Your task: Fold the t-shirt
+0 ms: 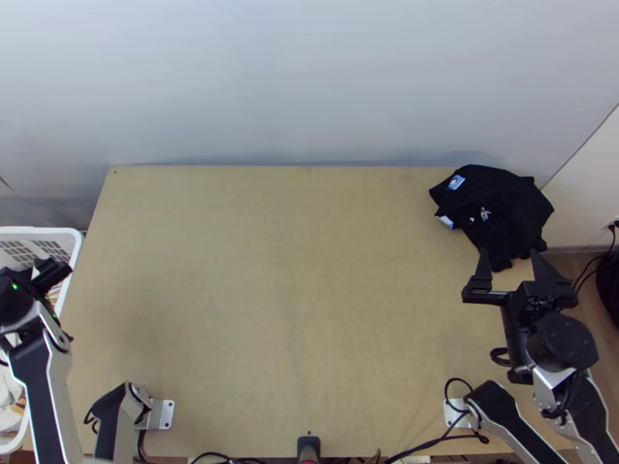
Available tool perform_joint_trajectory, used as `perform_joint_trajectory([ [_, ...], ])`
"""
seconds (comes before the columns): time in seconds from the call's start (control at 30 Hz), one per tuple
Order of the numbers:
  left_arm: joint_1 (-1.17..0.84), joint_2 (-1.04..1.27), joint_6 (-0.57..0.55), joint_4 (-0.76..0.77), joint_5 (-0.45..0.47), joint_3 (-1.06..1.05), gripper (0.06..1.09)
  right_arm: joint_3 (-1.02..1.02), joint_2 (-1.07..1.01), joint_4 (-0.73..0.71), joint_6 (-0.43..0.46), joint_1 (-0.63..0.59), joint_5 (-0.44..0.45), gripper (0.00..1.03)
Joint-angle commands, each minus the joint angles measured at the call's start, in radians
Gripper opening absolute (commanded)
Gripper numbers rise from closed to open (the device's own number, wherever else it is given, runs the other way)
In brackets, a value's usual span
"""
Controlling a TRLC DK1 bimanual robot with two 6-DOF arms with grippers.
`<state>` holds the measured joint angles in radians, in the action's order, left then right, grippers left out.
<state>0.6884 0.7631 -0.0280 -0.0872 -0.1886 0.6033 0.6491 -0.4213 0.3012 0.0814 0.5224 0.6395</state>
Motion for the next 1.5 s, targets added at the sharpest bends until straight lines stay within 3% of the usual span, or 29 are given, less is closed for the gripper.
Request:
perform_joint_trajectory([
  [0.0, 0.146, 0.228, -0.026, 0.116, 0.011, 0.027, 1.04, 0.119, -0.06, 0.179, -0.06, -0.047, 0.008, 0.98],
  [0.17, 0.344, 0.542, -0.049, 0.153, 0.012, 0.116, 1.04, 0.187, -0.174, 0.266, -0.15, -0.082, 0.008, 0.98],
  [0.27, 0.435, 0.706, -0.049, 0.127, 0.029, 0.199, 1.04, 0.213, -0.197, 0.246, -0.201, -0.114, 0.002, 0.98],
  [1.0, 0.493, 1.302, -0.041, 0.172, 0.028, 0.475, 1.03, 0.213, -0.228, 0.257, -0.201, -0.163, 0.002, 0.98],
  [1.27, 0.491, 1.38, 0.007, 0.161, 0.025, 0.529, 0.83, 0.176, -0.22, 0.254, -0.196, -0.19, 0.002, 0.98],
  [1.47, 0.484, 1.383, 0.053, 0.172, 0.029, 0.535, 0.19, 0.149, -0.206, 0.248, -0.195, -0.203, 0.002, 0.98],
])
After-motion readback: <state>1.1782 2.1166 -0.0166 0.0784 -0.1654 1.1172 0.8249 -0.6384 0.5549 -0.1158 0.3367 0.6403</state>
